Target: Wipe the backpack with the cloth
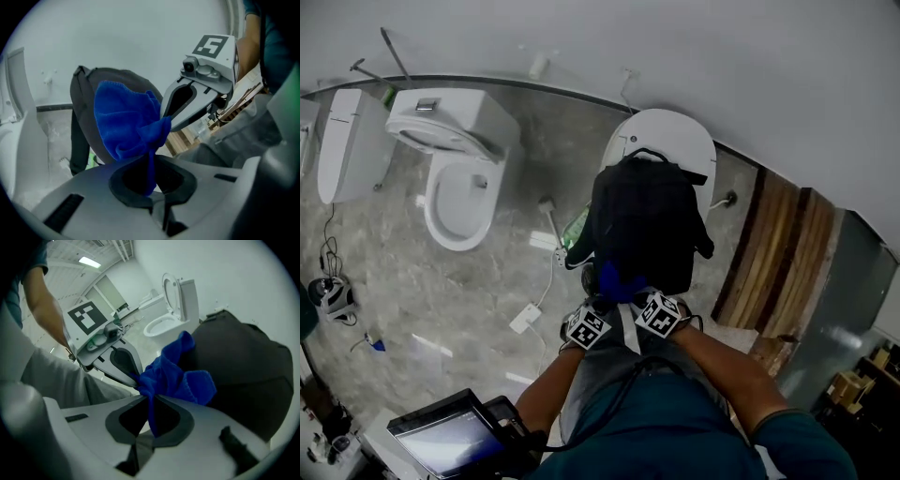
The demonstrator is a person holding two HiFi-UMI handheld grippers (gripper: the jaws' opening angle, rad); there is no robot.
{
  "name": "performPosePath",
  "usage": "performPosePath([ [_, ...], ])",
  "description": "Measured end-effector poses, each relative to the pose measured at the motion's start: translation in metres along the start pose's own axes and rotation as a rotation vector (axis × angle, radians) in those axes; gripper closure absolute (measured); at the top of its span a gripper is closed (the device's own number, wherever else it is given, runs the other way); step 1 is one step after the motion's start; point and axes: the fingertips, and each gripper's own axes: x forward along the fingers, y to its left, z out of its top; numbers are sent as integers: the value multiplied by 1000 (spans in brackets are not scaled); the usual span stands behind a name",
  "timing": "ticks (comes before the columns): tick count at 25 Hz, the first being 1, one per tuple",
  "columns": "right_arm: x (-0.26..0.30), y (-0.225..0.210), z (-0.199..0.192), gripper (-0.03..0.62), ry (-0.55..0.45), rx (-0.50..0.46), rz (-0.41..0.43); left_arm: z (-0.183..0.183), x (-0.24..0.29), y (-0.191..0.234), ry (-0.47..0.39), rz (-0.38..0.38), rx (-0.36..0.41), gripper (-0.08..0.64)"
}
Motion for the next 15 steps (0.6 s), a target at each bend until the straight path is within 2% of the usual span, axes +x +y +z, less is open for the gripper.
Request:
performPosePath([
  [3,13,5,-39,571,34,50,-15,-27,14,-23,53,-41,-15,541],
  [5,7,-6,-49,570,5,106,-60,-25,15,-30,47,-48,-7,541],
  [10,-34,-65,-73,570,-122,397,-194,23,32,-54,5,-93,80,541],
  [15,-70,-101,-133,571,-121,568,-304,74,66,-98,-12,-185,182,541],
])
